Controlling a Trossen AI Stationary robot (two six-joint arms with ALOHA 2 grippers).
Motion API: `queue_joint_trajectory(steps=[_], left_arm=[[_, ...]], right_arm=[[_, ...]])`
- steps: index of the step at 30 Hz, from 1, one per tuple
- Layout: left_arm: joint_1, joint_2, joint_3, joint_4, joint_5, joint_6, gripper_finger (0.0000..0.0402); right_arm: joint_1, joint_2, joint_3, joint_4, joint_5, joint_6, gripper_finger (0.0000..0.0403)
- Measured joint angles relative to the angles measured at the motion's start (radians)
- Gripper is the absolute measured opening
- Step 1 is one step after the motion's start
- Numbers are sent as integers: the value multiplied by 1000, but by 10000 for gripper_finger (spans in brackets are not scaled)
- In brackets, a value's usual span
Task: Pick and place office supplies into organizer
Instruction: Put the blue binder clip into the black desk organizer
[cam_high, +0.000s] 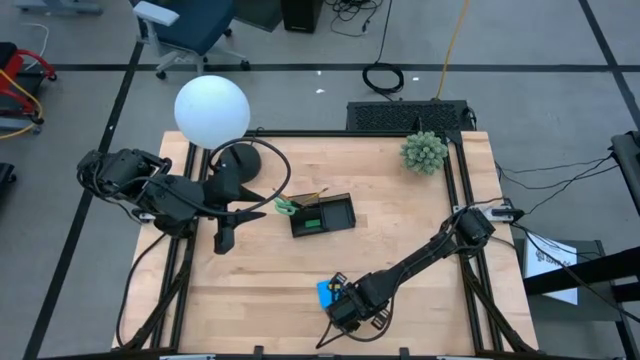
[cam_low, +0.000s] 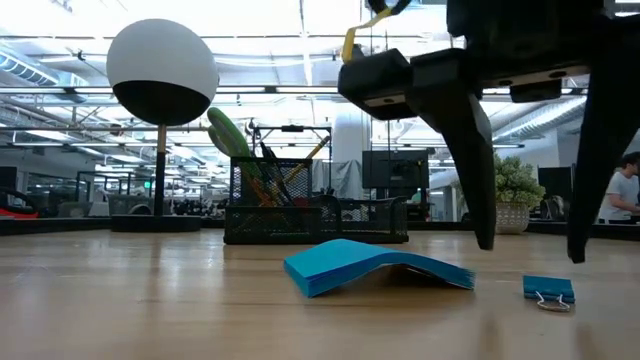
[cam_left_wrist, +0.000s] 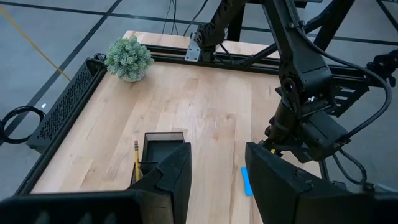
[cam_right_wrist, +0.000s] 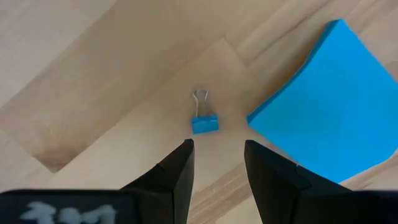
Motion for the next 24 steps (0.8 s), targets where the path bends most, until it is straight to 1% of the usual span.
queue_joint_trajectory(steps=[9, 14, 24], left_arm=[[0, 0, 0, 0, 0, 0, 145], [0, 0, 0, 0, 0, 0, 145], [0, 0, 0, 0, 0, 0, 145]], right_arm=[[10, 0, 0, 63, -3, -5, 134], [14, 0, -1, 70, -4, -5, 134], [13, 0, -59, 80, -4, -4, 134]])
